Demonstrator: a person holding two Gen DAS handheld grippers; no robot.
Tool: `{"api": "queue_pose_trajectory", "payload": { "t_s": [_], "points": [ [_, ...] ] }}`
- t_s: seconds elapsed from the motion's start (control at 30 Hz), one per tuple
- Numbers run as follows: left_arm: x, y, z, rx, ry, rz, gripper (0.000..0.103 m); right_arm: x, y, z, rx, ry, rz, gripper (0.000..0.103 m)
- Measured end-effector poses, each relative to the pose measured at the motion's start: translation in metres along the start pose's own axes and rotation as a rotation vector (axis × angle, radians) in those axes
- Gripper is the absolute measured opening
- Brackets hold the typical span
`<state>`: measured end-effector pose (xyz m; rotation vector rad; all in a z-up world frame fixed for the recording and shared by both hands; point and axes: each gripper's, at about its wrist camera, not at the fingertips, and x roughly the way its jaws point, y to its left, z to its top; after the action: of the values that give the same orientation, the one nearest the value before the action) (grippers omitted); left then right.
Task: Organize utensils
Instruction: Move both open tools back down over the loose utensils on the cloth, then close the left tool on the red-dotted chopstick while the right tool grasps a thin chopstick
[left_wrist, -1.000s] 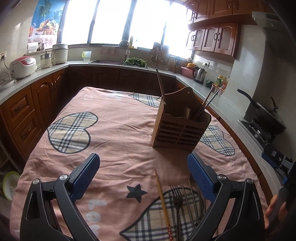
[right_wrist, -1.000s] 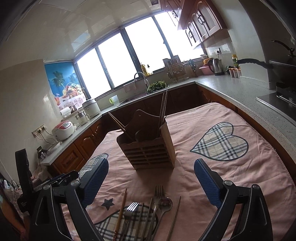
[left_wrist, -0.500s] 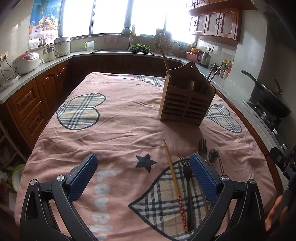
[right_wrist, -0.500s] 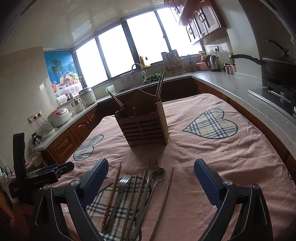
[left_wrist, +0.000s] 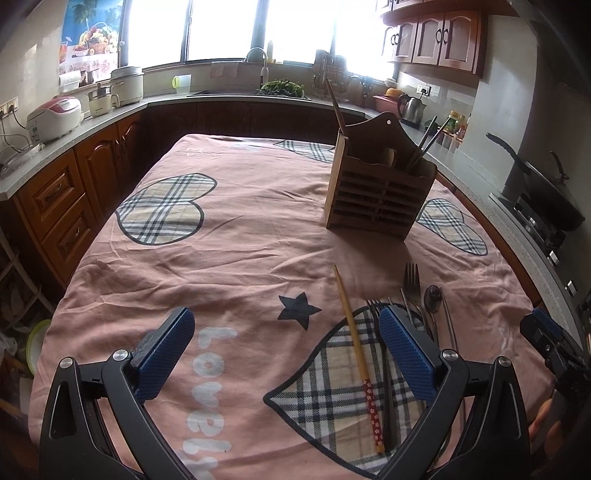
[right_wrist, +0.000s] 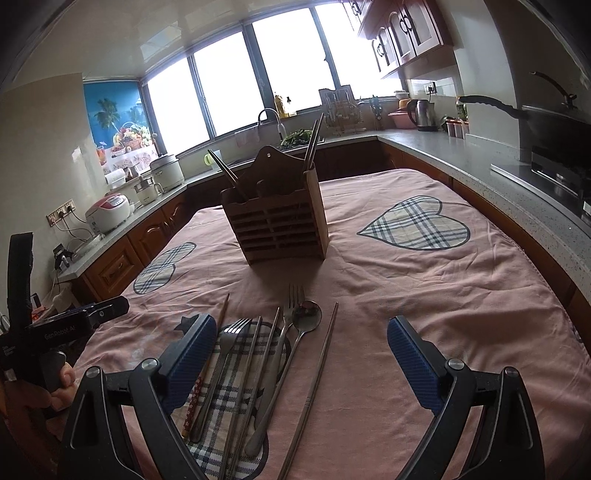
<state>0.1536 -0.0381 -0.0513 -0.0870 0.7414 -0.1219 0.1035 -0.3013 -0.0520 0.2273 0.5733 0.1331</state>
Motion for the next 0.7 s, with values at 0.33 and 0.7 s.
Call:
{"api": "queue_pose_trajectory", "payload": {
  "t_s": [0.33,0.7],
  "points": [
    [0.031,-0.004,-0.004,0.015,0.096,-0.007,0.102,0.029,-0.001,-0.01,-0.018,0.099,-0.03,0.094],
    [0.077,-0.016,0.011,0.041,0.178,-0.066,0.09,0.08,-0.018,-0.005,0.018,0.224,-0.072,0.049]
  ]
}}
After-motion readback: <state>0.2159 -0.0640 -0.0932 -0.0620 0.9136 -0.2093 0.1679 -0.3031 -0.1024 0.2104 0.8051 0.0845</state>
